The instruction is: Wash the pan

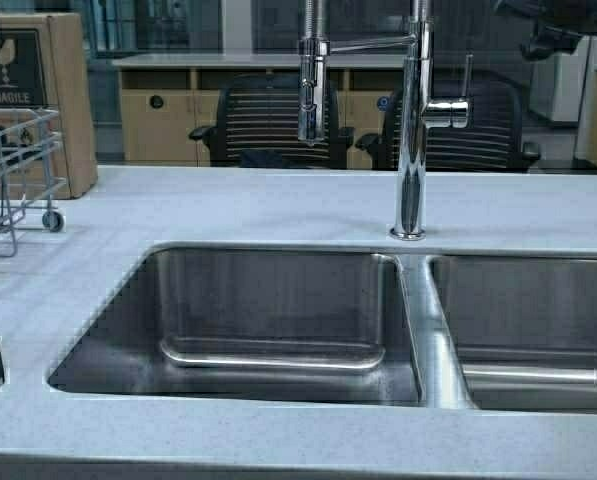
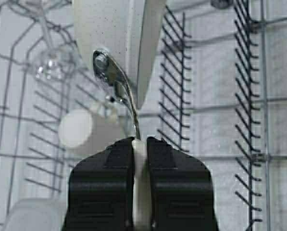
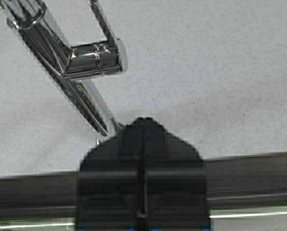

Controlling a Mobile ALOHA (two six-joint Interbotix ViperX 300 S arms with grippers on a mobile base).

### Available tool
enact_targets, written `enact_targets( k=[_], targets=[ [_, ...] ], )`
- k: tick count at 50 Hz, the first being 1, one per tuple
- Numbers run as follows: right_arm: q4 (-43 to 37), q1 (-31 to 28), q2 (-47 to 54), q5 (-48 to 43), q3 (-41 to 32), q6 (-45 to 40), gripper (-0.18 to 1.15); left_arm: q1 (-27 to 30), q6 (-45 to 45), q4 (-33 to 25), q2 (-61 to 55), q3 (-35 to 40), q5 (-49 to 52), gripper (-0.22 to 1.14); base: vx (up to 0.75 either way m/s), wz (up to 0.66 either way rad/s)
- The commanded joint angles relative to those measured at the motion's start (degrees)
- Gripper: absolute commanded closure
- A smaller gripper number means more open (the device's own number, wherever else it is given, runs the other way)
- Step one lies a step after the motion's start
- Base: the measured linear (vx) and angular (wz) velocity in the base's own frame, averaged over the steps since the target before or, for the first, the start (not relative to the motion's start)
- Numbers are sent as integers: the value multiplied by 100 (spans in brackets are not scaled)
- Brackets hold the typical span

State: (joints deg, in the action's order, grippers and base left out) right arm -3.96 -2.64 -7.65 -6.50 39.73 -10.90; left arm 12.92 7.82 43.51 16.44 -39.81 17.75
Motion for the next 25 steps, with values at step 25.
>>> enact_targets(
  k=[25],
  targets=[
    [-9, 0, -62, -62, -123, 35, 92, 519, 70, 0, -967, -272, -483, 89, 0, 0]
  ],
)
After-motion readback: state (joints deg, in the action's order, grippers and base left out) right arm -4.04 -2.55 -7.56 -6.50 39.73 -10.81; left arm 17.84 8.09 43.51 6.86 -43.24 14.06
